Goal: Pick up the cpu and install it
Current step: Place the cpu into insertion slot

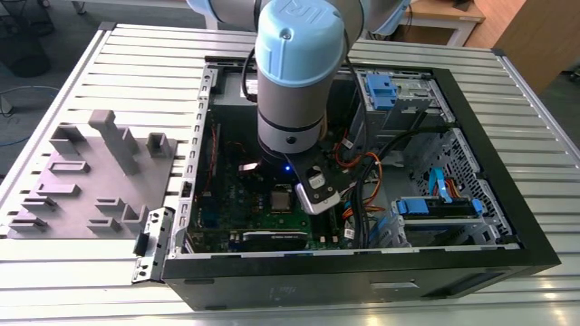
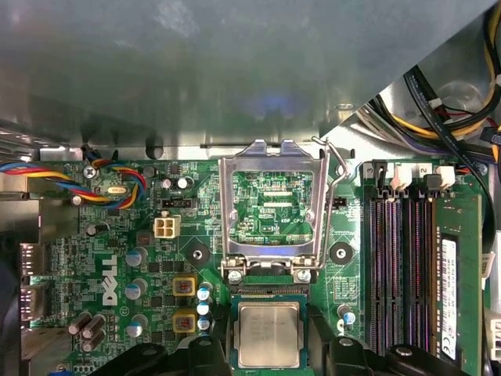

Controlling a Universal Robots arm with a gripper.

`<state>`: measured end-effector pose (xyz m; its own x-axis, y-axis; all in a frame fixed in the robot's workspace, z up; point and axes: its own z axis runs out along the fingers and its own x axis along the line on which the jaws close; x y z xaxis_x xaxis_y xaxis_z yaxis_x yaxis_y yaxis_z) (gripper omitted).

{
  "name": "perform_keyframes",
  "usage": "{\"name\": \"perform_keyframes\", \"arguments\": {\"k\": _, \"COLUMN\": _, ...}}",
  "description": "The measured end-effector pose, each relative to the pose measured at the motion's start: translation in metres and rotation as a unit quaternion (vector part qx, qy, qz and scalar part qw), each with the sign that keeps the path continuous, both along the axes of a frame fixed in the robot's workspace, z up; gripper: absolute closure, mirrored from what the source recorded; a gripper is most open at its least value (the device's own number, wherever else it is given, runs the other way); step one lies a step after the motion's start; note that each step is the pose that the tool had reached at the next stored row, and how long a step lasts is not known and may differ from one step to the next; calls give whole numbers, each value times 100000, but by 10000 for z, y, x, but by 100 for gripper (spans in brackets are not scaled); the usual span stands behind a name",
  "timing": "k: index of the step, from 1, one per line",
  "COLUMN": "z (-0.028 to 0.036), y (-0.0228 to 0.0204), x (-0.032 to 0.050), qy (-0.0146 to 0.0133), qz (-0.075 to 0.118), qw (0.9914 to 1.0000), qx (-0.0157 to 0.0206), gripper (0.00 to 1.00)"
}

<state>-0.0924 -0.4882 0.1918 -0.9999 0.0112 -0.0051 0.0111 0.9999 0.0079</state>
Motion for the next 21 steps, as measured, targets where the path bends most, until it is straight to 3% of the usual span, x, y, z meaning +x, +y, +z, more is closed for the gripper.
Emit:
{"name": "perform_keyframes", "arguments": {"k": 3, "z": -9, "y": -2, "x": 1, "qy": -69, "qz": 68, "qw": 100000, "qx": 10, "gripper": 53}}
{"name": "perform_keyframes", "arguments": {"k": 6, "z": -18, "y": -2, "x": 1, "qy": -365, "qz": 318, "qw": 99999, "qx": -2, "gripper": 53}}
{"name": "perform_keyframes", "arguments": {"k": 21, "z": -53, "y": -2, "x": -9, "qy": -521, "qz": 325, "qw": 99998, "qx": -1, "gripper": 53}}
